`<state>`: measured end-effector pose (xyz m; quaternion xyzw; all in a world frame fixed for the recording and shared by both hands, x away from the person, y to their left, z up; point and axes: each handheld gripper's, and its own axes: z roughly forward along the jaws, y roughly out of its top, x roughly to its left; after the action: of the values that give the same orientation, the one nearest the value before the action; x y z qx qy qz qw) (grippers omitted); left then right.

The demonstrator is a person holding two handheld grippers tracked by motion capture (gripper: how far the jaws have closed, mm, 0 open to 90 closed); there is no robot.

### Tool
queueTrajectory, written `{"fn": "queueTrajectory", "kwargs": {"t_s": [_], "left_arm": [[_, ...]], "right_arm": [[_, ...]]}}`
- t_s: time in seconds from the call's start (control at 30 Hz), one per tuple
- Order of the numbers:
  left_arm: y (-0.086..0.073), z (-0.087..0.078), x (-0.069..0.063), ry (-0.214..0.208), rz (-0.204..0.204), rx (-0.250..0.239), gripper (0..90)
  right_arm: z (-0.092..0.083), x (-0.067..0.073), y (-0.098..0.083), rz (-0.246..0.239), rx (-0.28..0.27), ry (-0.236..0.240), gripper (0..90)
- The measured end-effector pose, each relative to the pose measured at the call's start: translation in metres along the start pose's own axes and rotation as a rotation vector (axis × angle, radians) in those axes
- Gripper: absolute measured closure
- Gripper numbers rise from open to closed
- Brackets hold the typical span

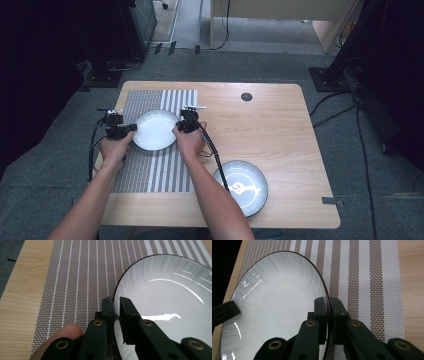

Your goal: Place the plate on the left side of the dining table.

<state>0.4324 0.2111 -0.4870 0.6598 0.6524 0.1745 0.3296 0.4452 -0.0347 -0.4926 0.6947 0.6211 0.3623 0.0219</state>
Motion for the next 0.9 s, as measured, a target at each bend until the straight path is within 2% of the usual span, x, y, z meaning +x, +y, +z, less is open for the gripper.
{"fn": "queueTrajectory", "kwargs": {"t_s": [0.1, 0.13, 0.3, 0.4, 0.43, 0.67, 0.73, 0.8, 0.9], "left_arm": [[0.001, 0.000, -0.002, 0.001, 0.001, -0.006, 83.6], [0.000, 0.001, -0.003, 0.011, 0.015, 0.001, 83.4], [-0.001, 0.002, -0.002, 0.011, 0.016, -0.004, 83.1], [-0.001, 0.002, -0.002, 0.007, 0.017, -0.008, 83.1], [-0.001, 0.002, -0.002, 0.007, 0.018, -0.008, 83.1], [-0.002, 0.002, -0.003, 0.010, 0.031, -0.011, 82.6], [-0.001, 0.001, -0.002, 0.011, 0.030, -0.007, 80.5], [0.000, -0.004, -0.002, 0.035, 0.043, -0.024, 75.3], [0.003, -0.015, -0.001, 0.051, 0.035, -0.045, 67.9]], "right_arm": [[0.000, -0.004, 0.000, 0.007, 0.001, 0.010, 85.9], [0.001, -0.004, 0.000, 0.010, 0.003, 0.011, 85.9], [0.000, -0.004, -0.003, -0.004, -0.006, 0.006, 85.7], [0.000, -0.005, -0.005, 0.006, -0.013, 0.013, 86.0], [0.000, -0.006, -0.007, 0.028, -0.023, 0.023, 86.1], [0.000, -0.005, -0.007, 0.025, -0.025, 0.016, 85.4], [-0.001, -0.004, -0.008, 0.004, -0.030, 0.012, 81.2], [-0.006, -0.003, -0.007, -0.027, -0.053, 0.019, 75.8], [-0.016, -0.002, -0.003, -0.052, -0.092, 0.032, 67.8]]}}
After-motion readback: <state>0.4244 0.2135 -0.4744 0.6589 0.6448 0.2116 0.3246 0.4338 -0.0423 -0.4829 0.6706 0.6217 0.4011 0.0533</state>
